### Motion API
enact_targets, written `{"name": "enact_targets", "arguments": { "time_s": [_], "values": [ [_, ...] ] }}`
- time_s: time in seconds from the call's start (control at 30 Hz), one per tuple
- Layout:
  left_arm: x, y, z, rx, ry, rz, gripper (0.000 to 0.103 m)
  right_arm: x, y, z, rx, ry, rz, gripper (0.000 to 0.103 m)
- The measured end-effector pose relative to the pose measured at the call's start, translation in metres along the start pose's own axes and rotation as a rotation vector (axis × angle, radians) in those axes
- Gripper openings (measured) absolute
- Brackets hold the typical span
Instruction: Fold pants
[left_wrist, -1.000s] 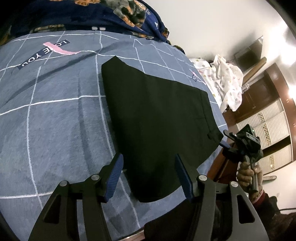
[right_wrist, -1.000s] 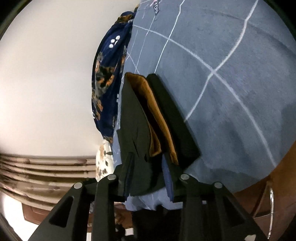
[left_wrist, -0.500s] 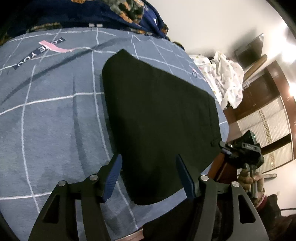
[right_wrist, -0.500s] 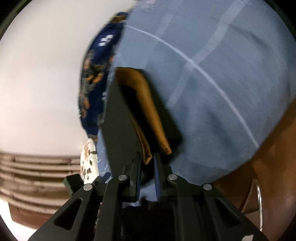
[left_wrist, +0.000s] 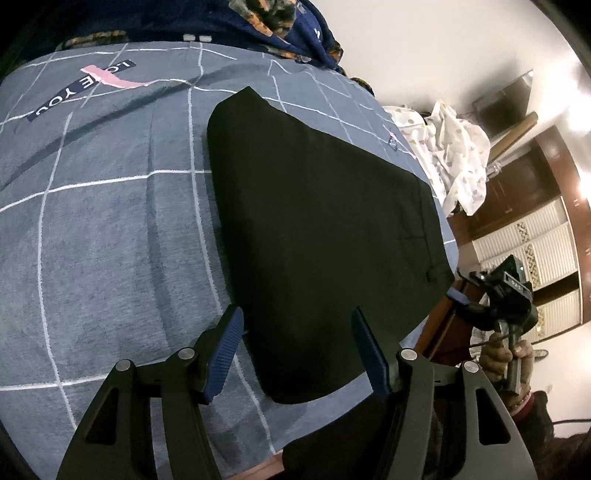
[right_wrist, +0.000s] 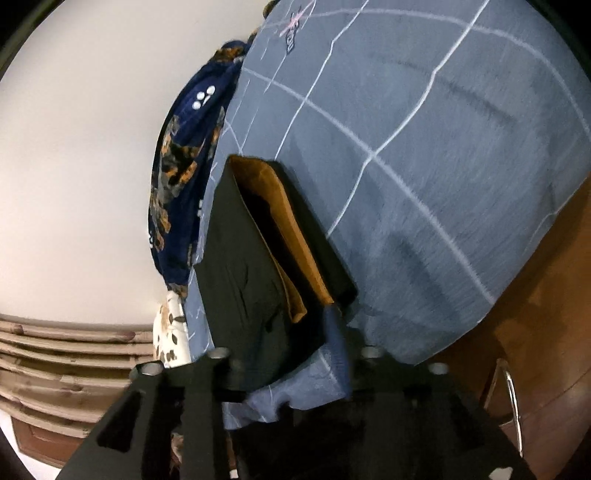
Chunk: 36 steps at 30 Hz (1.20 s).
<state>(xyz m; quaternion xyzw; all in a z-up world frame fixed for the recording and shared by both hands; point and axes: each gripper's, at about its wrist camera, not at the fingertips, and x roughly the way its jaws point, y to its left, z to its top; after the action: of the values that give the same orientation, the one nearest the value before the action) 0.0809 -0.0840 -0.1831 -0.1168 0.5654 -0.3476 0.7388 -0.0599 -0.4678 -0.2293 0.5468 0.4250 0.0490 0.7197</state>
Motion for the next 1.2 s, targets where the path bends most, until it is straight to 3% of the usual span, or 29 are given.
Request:
{"name": "enact_targets", "arguments": {
  "time_s": [0.27,0.37,0.5,0.63,0.77,0.9,1.07,1.2],
  "values": [
    [-0.002,0.002,-0.002,0.0,0.005,0.002,0.062,0.014,-0.002,0.0,0.016,0.053,0.028,0.047],
    [-0.003,0.003,-0.002,-0.007,0.002,0.002,0.062,0.017,0.012,-0.001,-0.04,0.051,-0.011,0.023],
    [0.0,0.005,-0.003,-0.017,0.009,0.003,0.063,0.026,0.014,0.006,-0.06,0.058,-0.056,0.022],
    [-0.003,0.005,-0.002,-0.02,0.008,0.003,0.063,0.03,0.02,0.012,-0.077,0.055,-0.047,0.019],
    [-0.006,0.002,0.001,-0.012,-0.008,-0.006,0.063,0.011,0.037,0.015,-0.108,0.006,0.079,0.017],
    [0.0,0.001,0.0,0.002,0.007,0.005,0.064,0.021,0.008,0.018,-0.064,0.032,-0.028,0.017],
    [0.007,0.004,-0.001,-0.014,0.021,-0.009,0.064,0.024,-0.002,0.018,-0.041,0.046,0.0,0.02],
    [0.0,0.0,0.002,0.026,-0.028,-0.019,0.064,0.02,0.008,0.022,-0.09,0.049,-0.011,0.026]
  ]
}}
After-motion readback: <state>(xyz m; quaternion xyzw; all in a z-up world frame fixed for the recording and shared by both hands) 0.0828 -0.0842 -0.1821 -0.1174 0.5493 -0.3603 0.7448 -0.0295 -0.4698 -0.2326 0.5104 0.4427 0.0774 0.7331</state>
